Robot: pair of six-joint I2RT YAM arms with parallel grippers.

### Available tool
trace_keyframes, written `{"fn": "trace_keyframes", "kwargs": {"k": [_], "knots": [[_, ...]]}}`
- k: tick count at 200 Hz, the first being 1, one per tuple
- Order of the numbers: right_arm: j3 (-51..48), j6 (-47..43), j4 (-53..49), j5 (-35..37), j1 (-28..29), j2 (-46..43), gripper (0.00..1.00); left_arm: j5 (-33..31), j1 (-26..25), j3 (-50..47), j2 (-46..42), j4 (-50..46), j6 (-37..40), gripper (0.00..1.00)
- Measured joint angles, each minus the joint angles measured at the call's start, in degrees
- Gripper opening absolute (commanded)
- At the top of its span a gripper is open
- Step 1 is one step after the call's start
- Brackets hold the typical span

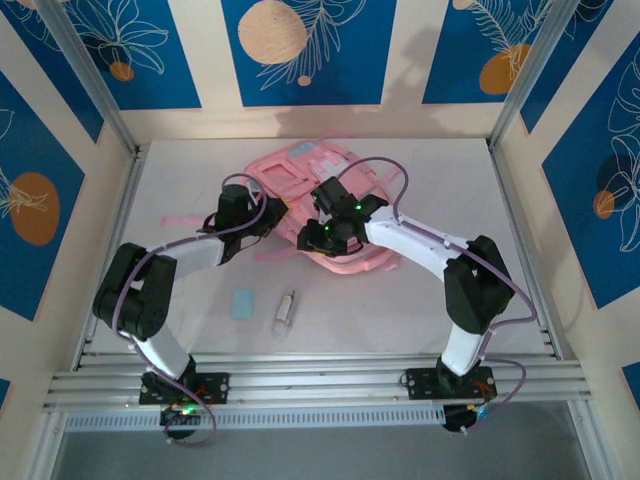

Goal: Pack the student bag

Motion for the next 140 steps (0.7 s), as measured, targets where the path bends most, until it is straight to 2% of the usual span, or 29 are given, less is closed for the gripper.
{"fn": "trace_keyframes", "kwargs": {"k": [42, 73, 114, 140], "knots": [[-1.4, 3.1, 2.7, 3.5, 0.1, 0.3, 0.42, -1.4, -0.9, -1.2, -0.6, 1.6, -1.9, 0.00], [-1.4, 4.5, 3.2, 7.8, 0.6, 2.7, 0.34, -2.5, -1.9, -1.9, -1.1, 2.2, -3.2, 0.00], [3.0, 5.9, -1.2, 19.5, 3.3, 8.7, 0.32, -3.9, -3.6, -2.4, -1.7, 2.1, -4.7, 0.00], [5.7, 6.4, -4.3, 24.3, 4.1, 10.8, 0.13, -4.5, -4.0, -2.5, -2.1, 2.1, -5.2, 0.00]]}}
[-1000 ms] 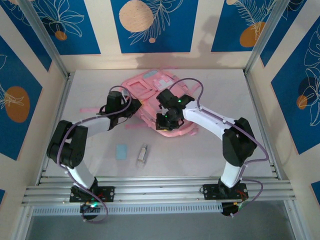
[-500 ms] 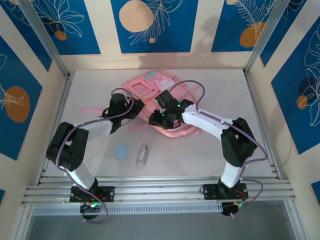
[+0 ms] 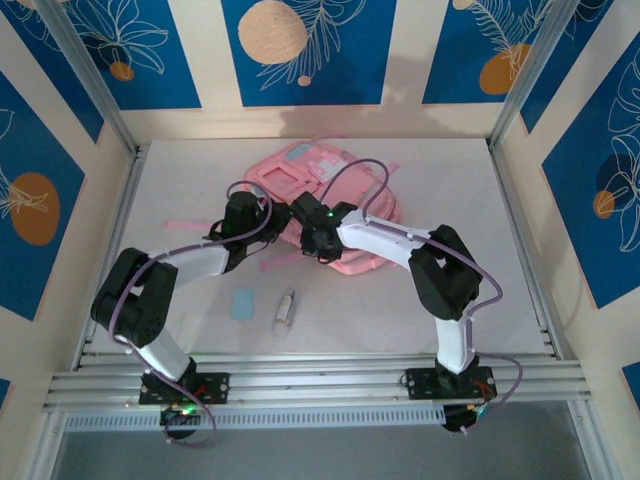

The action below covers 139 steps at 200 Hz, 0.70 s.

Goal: Pack the student bag

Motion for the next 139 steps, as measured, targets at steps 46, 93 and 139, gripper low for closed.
{"fn": "trace_keyframes", "kwargs": {"k": [46, 93, 139], "knots": [[-3.2, -2.0, 3.5, -0.6, -0.5, -1.8, 0.00, 0.0, 0.0, -0.2, -0.1, 0.0, 0.1, 0.00], [-5.3, -7.5, 4.6, -15.0, -5.5, -5.1, 0.00, 1.5, 2.0, 0.0, -0.1, -0.2, 4.2, 0.00], [-6.6, -11.9, 2.6, -28.9, -10.1, -7.3, 0.00, 3.0, 2.8, 2.1, 0.1, -4.0, 10.5, 0.00]]}}
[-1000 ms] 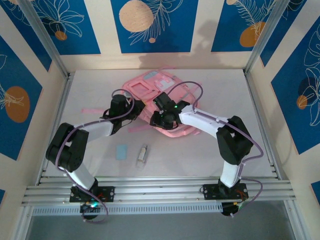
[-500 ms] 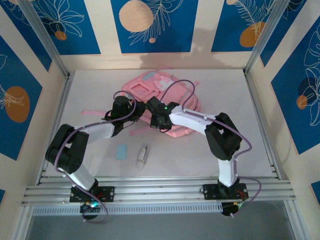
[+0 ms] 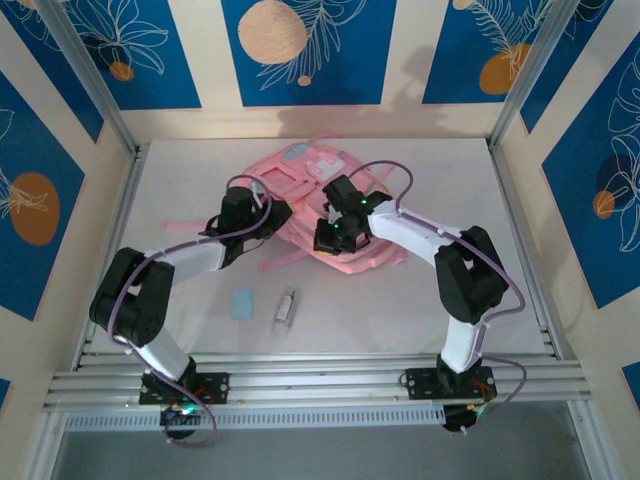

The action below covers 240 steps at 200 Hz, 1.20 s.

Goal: Pack the student bag

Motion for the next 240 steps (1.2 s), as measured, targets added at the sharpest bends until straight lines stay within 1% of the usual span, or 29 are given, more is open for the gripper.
{"fn": "trace_keyframes", "kwargs": {"k": [28, 47, 107, 129, 134, 144, 162, 166, 167, 168, 170, 189, 205, 223, 240], "knots": [[-1.2, -1.9, -2.3, -1.7, -1.3, -1.4, 0.00, 0.9, 0.3, 0.6, 0.4, -1.9, 1.9, 0.00], [-0.5, -4.0, -4.6, -1.4, -1.7, -1.4, 0.00, 1.6, 0.3, 1.4, 0.7, -3.0, 2.9, 0.00], [8.7, -12.5, -17.4, 6.8, -1.7, 0.0, 0.00, 4.0, 0.6, 4.5, 1.7, -5.2, 6.1, 0.00], [9.8, -14.9, -18.9, 7.3, -1.7, 1.4, 0.00, 5.4, 1.2, 5.7, 3.3, -6.0, 7.1, 0.00], [9.9, -15.3, -18.9, 7.1, -1.7, 1.7, 0.00, 5.7, 1.4, 6.0, 3.7, -6.3, 7.2, 0.07], [10.3, -15.7, -18.9, 6.2, -1.7, 2.4, 0.00, 6.2, 1.7, 6.5, 4.2, -6.7, 7.4, 0.26], [11.2, -15.9, -19.9, 5.2, -1.7, 3.5, 0.00, 7.6, 2.9, 6.6, 4.4, -7.1, 6.8, 0.68], [11.6, -15.9, -20.2, 4.7, -1.7, 3.9, 0.00, 8.0, 3.2, 6.6, 4.4, -7.1, 6.8, 0.84], [11.7, -15.9, -20.2, 4.7, -1.7, 4.0, 0.00, 8.1, 3.3, 6.6, 4.4, -7.1, 6.7, 0.92], [11.8, -15.9, -20.3, 4.6, -1.7, 4.1, 0.00, 8.2, 3.3, 6.6, 4.4, -7.1, 6.7, 0.96], [12.1, -15.9, -20.3, 4.4, -1.7, 4.3, 0.00, 8.2, 3.5, 6.6, 4.3, -7.2, 6.6, 0.99], [15.5, -15.9, -21.6, 2.4, -1.5, 7.2, 0.00, 8.7, 4.0, 5.4, 3.0, -7.4, 5.6, 1.00], [18.0, -15.7, -21.7, 0.0, -1.4, 9.4, 0.00, 8.8, 3.8, 2.6, -0.4, -7.8, 4.8, 1.00], [20.8, -15.5, -21.3, -3.1, -1.6, 11.3, 0.00, 8.8, 2.8, -0.2, -3.9, -8.0, 3.1, 1.00], [22.6, -15.0, -20.3, -5.8, -1.6, 12.0, 0.00, 8.9, 1.0, -2.2, -4.8, -6.3, 0.5, 0.99]]}}
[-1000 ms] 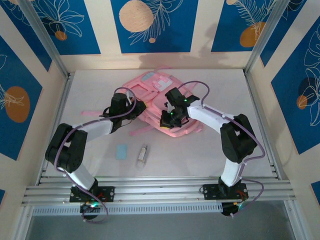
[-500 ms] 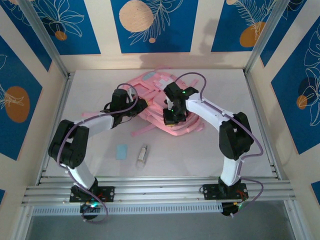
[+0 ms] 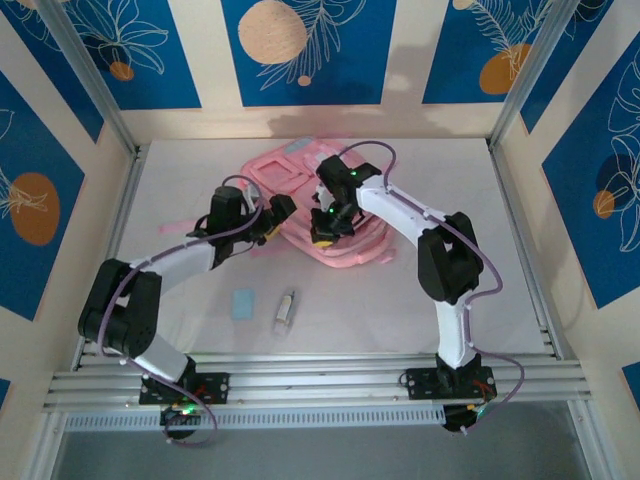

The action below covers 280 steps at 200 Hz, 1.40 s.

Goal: Pack the student bag

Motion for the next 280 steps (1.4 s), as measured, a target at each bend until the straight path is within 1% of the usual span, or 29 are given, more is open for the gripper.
{"fn": "trace_keyframes", "kwargs": {"k": [13, 26, 42, 52, 63, 93, 102, 108, 113, 115, 116, 117, 175, 208, 230, 250, 280], "knots": [[1.1, 0.8, 1.0, -2.2, -0.1, 0.3, 0.00, 0.0, -1.5, -1.3, 0.6, 1.8, -2.3, 0.89], [1.5, 1.7, 2.1, -3.7, -0.3, 0.3, 0.00, -0.2, -2.4, -2.3, 2.0, 4.9, -4.7, 0.77], [1.5, 2.5, 2.7, -5.9, -0.5, 0.4, 0.00, -1.0, -2.6, -2.5, 4.4, 9.3, -7.0, 0.66], [1.5, 2.8, 3.3, -6.6, -0.5, 0.4, 0.00, -1.8, -2.6, -2.5, 6.5, 11.9, -8.9, 0.61], [1.3, 3.1, 4.0, -7.0, -0.4, 0.4, 0.00, -2.7, -2.6, -2.5, 8.8, 15.1, -10.1, 0.53], [-1.1, 3.3, 5.9, -6.1, -0.3, 0.4, 0.00, -3.0, -2.8, -1.7, 13.7, 22.0, -13.1, 0.27], [-1.4, 3.2, 5.6, -4.7, -0.3, 0.4, 0.00, -2.7, -3.1, -1.4, 14.9, 23.8, -13.5, 0.16], [-1.4, 2.9, 5.2, -3.4, -0.3, 0.4, 0.00, -2.6, -3.2, -1.2, 15.5, 24.7, -13.8, 0.11], [-1.4, 2.6, 4.8, -2.2, -0.3, 0.4, 0.00, -2.4, -3.3, -1.0, 15.9, 25.3, -14.2, 0.10], [-1.4, 2.5, 4.6, -1.9, -0.3, 0.4, 0.00, -2.3, -3.4, -1.0, 16.0, 25.6, -14.0, 0.05], [-1.4, 2.5, 4.6, -1.7, -0.3, 0.4, 0.00, -2.3, -3.4, -1.0, 16.0, 25.7, -14.1, 0.00], [-1.4, 2.4, 4.5, -1.5, -0.3, 0.4, 0.00, -2.3, -3.4, -0.9, 16.1, 25.8, -14.3, 0.00], [-0.2, -2.4, -0.3, 11.0, 1.7, 0.4, 0.00, -1.7, -3.9, -0.9, 15.9, 24.0, -11.3, 0.00], [2.6, -6.2, -4.5, 15.1, 2.3, 0.5, 0.00, -1.0, -4.1, 0.0, 14.1, 20.2, -8.8, 0.00], [3.6, -8.3, -6.6, 15.7, 2.3, 0.6, 0.00, -0.2, -4.2, 1.0, 13.2, 16.5, -6.5, 0.00], [3.5, -10.2, -7.6, 14.8, 2.3, 0.6, 0.00, 0.2, -4.2, 1.2, 12.3, 13.8, -4.6, 0.00], [2.1, -12.7, -7.7, 9.1, 1.2, 0.6, 0.00, 0.8, -4.1, 1.2, 11.4, 10.7, -2.7, 0.00]]}}
